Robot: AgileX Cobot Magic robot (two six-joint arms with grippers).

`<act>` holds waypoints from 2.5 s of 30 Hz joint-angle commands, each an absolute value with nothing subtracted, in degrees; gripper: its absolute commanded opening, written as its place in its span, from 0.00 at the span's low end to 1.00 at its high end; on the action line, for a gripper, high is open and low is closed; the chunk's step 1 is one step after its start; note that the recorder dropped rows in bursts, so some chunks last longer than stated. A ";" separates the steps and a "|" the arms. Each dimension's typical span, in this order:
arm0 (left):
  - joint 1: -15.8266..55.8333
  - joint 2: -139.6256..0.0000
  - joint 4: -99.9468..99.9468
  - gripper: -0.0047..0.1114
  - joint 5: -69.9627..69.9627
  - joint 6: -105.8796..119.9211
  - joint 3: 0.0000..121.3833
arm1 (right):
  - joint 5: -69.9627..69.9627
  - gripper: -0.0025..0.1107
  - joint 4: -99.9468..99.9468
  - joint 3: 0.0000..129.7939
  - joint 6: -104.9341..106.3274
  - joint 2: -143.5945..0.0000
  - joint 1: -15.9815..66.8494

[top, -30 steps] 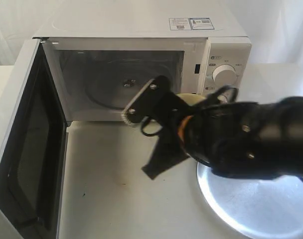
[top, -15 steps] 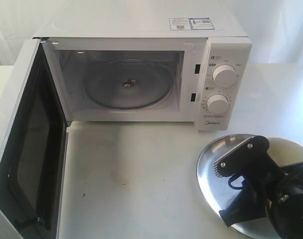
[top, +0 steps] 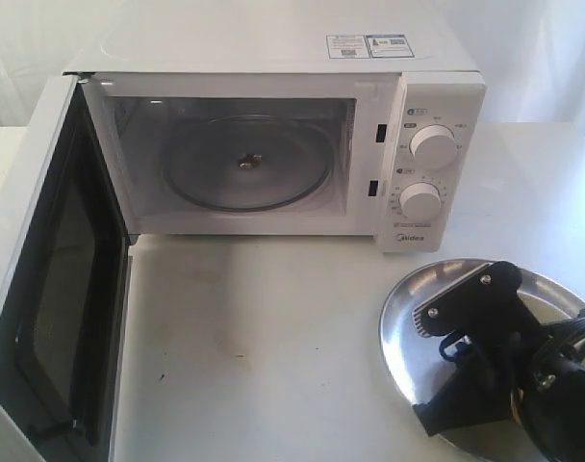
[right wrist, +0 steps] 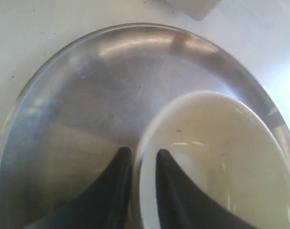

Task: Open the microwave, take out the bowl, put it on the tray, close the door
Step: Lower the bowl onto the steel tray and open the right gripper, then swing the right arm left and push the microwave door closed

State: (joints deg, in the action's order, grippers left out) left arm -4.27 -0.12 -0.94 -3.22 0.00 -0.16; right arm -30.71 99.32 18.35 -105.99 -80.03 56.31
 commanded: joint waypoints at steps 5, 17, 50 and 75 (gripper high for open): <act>-4.20 0.00 -0.50 0.04 -3.43 0.00 0.00 | -32.26 0.45 99.95 18.96 -108.22 -76.65 58.07; -4.20 0.00 -0.50 0.04 -3.43 0.00 0.00 | -1.97 0.02 99.95 29.83 -87.92 -47.37 69.64; -4.20 0.00 -0.50 0.04 -3.43 0.00 0.00 | -29.16 0.02 91.04 87.40 -83.25 -101.45 81.77; -4.20 0.00 -0.50 0.04 -3.43 0.00 0.00 | -47.21 0.02 88.56 91.41 -63.71 -110.53 82.42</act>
